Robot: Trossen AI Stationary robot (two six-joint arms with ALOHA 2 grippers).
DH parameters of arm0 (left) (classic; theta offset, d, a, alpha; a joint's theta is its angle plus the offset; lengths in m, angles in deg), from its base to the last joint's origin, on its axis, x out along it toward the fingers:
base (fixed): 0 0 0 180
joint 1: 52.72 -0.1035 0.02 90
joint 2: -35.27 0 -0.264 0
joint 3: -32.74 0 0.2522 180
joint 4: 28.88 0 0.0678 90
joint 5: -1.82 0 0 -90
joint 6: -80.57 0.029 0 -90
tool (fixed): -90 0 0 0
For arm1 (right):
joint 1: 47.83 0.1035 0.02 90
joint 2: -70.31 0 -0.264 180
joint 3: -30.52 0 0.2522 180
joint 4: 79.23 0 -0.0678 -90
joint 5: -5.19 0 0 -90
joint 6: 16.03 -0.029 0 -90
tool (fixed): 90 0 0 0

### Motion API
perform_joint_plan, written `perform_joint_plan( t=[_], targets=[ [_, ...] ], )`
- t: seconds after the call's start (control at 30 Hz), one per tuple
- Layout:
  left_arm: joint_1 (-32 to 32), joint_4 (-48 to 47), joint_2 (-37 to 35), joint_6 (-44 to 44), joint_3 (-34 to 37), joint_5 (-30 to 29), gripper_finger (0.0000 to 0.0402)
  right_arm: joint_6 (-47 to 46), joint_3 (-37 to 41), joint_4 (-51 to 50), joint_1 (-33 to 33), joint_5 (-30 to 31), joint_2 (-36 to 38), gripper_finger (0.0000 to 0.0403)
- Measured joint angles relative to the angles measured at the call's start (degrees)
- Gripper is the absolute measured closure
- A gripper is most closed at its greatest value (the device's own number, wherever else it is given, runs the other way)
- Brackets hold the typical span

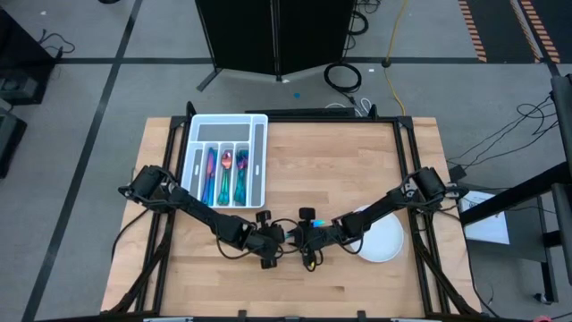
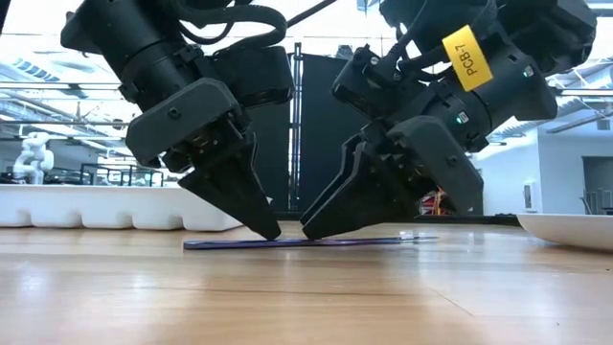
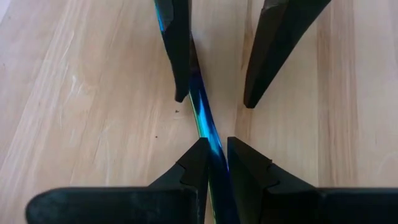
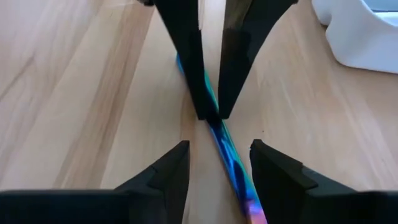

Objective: Sort silverware
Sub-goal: Put the iridescent knife into the white silverware tray

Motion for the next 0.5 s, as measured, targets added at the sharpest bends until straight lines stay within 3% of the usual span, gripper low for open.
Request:
perform_joint_plan(
  t=[0.23,0.5],
  targets=[
    [0.0,0.5,0.0,0.2,0.0,-0.1,0.0343,0.3,0.0,-0.3,-1.8,-0.5,0.0,0.0248],
    [-0.1,0.5,0.0,0.6,0.0,-0.9,0.0343,-3.0,0.0,-1.7,-4.9,-9.2,0.0,0.0254]
  ],
)
